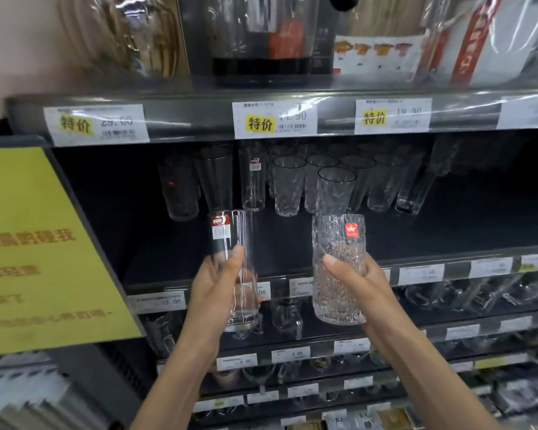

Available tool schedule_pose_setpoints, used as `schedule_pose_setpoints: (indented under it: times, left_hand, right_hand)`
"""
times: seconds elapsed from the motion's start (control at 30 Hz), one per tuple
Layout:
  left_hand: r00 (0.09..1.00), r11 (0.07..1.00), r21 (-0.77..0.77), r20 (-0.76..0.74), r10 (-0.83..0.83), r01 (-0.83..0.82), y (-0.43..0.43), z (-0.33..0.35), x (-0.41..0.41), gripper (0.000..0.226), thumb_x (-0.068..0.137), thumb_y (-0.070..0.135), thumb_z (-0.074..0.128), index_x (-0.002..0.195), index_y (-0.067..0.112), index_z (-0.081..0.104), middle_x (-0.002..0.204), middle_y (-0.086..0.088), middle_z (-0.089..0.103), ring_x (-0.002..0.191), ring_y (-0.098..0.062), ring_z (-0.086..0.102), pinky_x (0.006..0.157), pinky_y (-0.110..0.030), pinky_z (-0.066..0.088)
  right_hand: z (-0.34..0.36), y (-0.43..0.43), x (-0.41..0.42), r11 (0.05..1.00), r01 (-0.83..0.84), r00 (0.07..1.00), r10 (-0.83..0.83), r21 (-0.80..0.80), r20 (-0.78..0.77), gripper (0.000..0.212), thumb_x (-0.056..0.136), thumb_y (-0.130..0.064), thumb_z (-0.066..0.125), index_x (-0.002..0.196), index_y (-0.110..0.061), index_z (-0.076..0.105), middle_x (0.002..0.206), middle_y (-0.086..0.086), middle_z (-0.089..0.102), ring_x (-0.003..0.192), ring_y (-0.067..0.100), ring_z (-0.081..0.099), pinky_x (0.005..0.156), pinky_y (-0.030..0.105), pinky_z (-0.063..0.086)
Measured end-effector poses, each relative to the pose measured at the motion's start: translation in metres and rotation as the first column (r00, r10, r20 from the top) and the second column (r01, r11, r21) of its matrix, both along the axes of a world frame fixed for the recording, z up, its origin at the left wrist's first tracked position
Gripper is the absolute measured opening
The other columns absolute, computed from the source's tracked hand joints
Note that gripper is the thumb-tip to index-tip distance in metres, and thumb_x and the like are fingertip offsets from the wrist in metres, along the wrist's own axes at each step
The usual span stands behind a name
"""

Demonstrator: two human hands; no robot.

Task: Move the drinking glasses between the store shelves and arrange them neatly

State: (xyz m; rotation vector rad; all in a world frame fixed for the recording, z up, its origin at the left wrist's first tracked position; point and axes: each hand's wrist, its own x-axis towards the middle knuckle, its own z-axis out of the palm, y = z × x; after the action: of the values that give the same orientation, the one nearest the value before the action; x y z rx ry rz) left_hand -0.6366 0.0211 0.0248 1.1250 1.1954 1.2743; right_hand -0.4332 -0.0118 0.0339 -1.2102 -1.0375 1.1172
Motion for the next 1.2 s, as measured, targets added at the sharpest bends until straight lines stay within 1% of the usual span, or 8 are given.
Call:
schedule_pose_setpoints:
  times: [0.13, 0.3, 0.37, 0.73, 0.87, 0.97, 1.07, 1.2]
  left_hand:
    - [0.996, 0.996, -0.008, -0.004, 0.089, -0.089, -0.002, -0.001, -0.023, 0.081, 0.066, 0.082, 0.064, 0.107, 0.012, 0.057, 0.102, -0.007, 0.074, 0.101, -0.031, 0.070, 0.096, -0.060, 0.050]
    - [0.989, 0.989, 0.000, 0.028, 0.147, -0.147, -0.010, 0.002, -0.056, 0.072, 0.074, 0.066, 0.063, 0.110, 0.004, 0.056, 0.092, -0.028, 0.068, 0.065, -0.027, 0.068, 0.063, -0.040, 0.057]
    - [0.985, 0.986, 0.011, 0.033, 0.168, -0.168, -0.014, 0.001, -0.067, 0.063, 0.075, 0.062, 0.063, 0.104, 0.006, 0.056, 0.082, -0.025, 0.066, 0.059, -0.027, 0.064, 0.052, -0.035, 0.053]
    - [0.972, 0.972, -0.027, -0.022, 0.235, -0.235, -0.023, -0.015, -0.097, 0.058, 0.075, 0.065, 0.059, 0.108, 0.017, 0.059, 0.090, -0.014, 0.074, 0.068, -0.035, 0.072, 0.078, -0.050, 0.060]
    - [0.975, 0.975, -0.011, -0.009, 0.222, -0.222, -0.023, -0.017, -0.104, 0.050, 0.080, 0.060, 0.060, 0.110, 0.020, 0.057, 0.088, -0.014, 0.072, 0.065, -0.030, 0.071, 0.070, -0.041, 0.060]
    - [0.973, 0.973, -0.009, 0.002, 0.229, -0.229, -0.021, -0.019, -0.108, 0.052, 0.078, 0.060, 0.060, 0.110, 0.019, 0.056, 0.086, -0.012, 0.071, 0.062, -0.029, 0.069, 0.066, -0.038, 0.060]
    - [0.976, 0.976, -0.006, 0.016, 0.217, -0.217, -0.017, -0.022, -0.111, 0.050, 0.080, 0.057, 0.060, 0.110, 0.017, 0.056, 0.083, -0.010, 0.069, 0.059, -0.026, 0.066, 0.068, -0.043, 0.059]
    - [0.979, 0.979, -0.009, 0.026, 0.202, -0.202, -0.011, -0.025, -0.113, 0.048, 0.080, 0.055, 0.063, 0.109, 0.017, 0.056, 0.085, -0.006, 0.068, 0.058, -0.024, 0.063, 0.073, -0.050, 0.058]
  right_hand:
    - [0.005, 0.022, -0.021, 0.997, -0.071, 0.995, 0.071, 0.002, 0.065, 0.029, 0.086, -0.033, 0.070, 0.096, -0.045, 0.046, 0.079, -0.035, 0.064, 0.070, -0.028, 0.054, 0.065, 0.007, 0.042]
    - [0.012, 0.066, -0.073, 0.989, -0.138, 0.988, 0.134, 0.059, 0.075, 0.072, 0.080, -0.042, 0.077, 0.140, -0.035, 0.038, 0.109, -0.031, 0.045, 0.105, -0.011, 0.051, 0.093, 0.022, 0.036]
    - [0.014, 0.086, -0.095, 0.983, -0.175, 0.978, 0.167, 0.059, 0.129, 0.070, 0.073, -0.048, 0.083, 0.130, -0.036, 0.043, 0.111, -0.028, 0.054, 0.102, -0.007, 0.055, 0.098, 0.026, 0.042]
    - [-0.009, 0.167, -0.188, 0.972, -0.223, 0.939, 0.194, 0.074, 0.285, 0.076, 0.065, -0.036, 0.091, 0.123, -0.026, 0.043, 0.114, -0.006, 0.064, 0.108, 0.012, 0.062, 0.100, 0.038, 0.051]
    - [-0.018, 0.181, -0.204, 0.975, -0.209, 0.944, 0.180, 0.079, 0.276, 0.079, 0.068, -0.030, 0.091, 0.128, -0.023, 0.040, 0.114, -0.007, 0.061, 0.109, 0.016, 0.062, 0.093, 0.048, 0.055]
    - [-0.026, 0.191, -0.212, 0.975, -0.191, 0.940, 0.148, 0.113, 0.306, 0.075, 0.069, -0.029, 0.090, 0.124, -0.022, 0.039, 0.114, -0.008, 0.057, 0.109, 0.012, 0.058, 0.096, 0.038, 0.053]
    - [-0.028, 0.197, -0.216, 0.973, -0.188, 0.926, 0.130, 0.136, 0.354, 0.080, 0.068, -0.040, 0.089, 0.126, -0.027, 0.036, 0.121, -0.007, 0.054, 0.112, 0.010, 0.053, 0.100, 0.034, 0.049]
    - [-0.033, 0.209, -0.219, 0.971, -0.207, 0.912, 0.146, 0.123, 0.382, 0.095, 0.044, -0.060, 0.085, 0.119, -0.035, 0.032, 0.130, 0.000, 0.054, 0.117, 0.020, 0.058, 0.094, 0.049, 0.056]
